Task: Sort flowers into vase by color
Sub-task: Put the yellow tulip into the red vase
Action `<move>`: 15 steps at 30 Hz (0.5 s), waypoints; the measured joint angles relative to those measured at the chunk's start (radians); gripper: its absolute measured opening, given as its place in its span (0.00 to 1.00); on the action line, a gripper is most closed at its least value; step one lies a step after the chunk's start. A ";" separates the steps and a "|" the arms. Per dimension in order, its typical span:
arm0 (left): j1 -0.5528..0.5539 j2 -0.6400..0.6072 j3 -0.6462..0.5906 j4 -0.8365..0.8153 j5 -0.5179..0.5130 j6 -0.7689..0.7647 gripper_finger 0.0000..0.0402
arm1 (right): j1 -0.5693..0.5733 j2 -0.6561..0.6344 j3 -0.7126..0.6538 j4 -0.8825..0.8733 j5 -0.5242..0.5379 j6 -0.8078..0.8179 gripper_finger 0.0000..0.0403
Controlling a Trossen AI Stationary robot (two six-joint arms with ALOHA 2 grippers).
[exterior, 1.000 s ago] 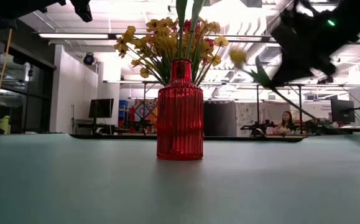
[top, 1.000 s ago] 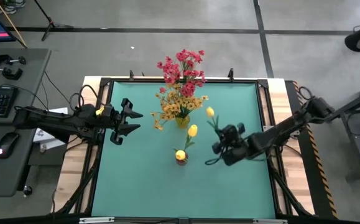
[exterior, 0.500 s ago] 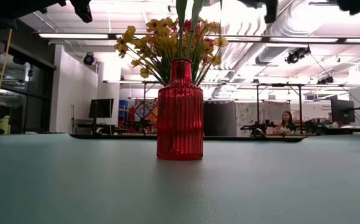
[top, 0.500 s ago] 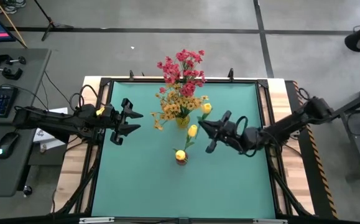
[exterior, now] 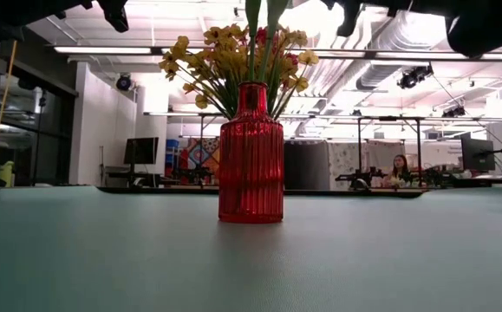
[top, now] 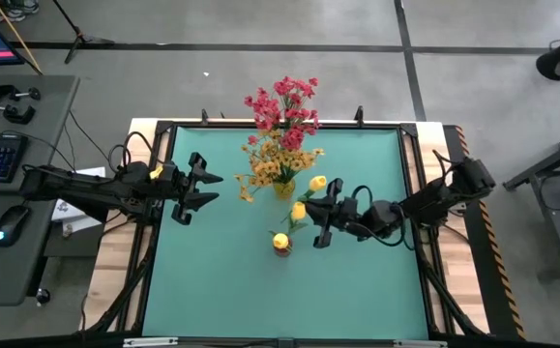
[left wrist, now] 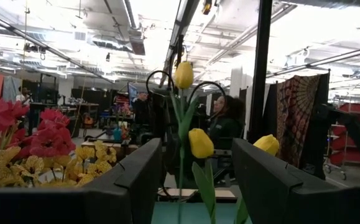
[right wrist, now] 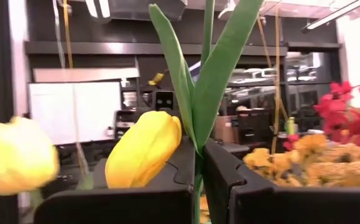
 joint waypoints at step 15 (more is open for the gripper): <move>0.000 0.000 0.000 -0.006 0.000 -0.001 0.46 | 0.126 -0.010 0.001 0.053 -0.004 -0.064 0.00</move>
